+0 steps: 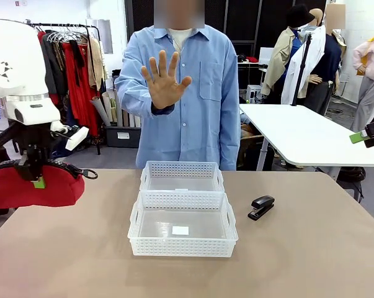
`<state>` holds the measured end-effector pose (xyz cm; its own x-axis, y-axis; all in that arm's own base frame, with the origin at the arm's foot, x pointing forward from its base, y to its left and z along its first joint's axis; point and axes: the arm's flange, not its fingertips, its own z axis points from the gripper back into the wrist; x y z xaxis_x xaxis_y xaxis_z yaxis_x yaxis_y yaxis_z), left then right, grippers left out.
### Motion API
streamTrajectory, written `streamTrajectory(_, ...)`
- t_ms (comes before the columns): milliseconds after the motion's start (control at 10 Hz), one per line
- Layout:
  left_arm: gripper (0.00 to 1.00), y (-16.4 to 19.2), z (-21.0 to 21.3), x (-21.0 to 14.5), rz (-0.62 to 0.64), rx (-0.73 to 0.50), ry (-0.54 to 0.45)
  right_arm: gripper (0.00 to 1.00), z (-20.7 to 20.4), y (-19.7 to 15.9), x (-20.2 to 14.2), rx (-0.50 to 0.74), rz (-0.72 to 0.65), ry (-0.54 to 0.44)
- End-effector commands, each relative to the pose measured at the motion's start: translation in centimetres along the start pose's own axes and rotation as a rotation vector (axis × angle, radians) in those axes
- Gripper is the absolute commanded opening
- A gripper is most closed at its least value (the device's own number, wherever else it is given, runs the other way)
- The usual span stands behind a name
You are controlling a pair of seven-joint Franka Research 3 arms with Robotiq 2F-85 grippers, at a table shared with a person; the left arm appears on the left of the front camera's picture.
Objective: Distribute items into two baskets.
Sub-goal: Move the picked Pencil pouch towards the Organizing basket indicated by the person, stopping as directed.
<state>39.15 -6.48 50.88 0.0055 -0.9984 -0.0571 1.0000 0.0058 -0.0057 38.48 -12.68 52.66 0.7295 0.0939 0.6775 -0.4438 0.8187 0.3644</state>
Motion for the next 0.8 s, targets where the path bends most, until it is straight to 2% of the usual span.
streamTrajectory(0, 0.00, -0.12, -0.04, -0.68, 0.014, -0.002, 0.004, 1.00, -0.06, 0.06, 0.14, 0.010, 0.003, -0.013)
streamTrajectory(700, 0.00, -0.12, -0.04, -0.68, 0.014, -0.002, 0.004, 1.00, -0.06, 0.06, 0.14, 0.010, 0.003, -0.013)
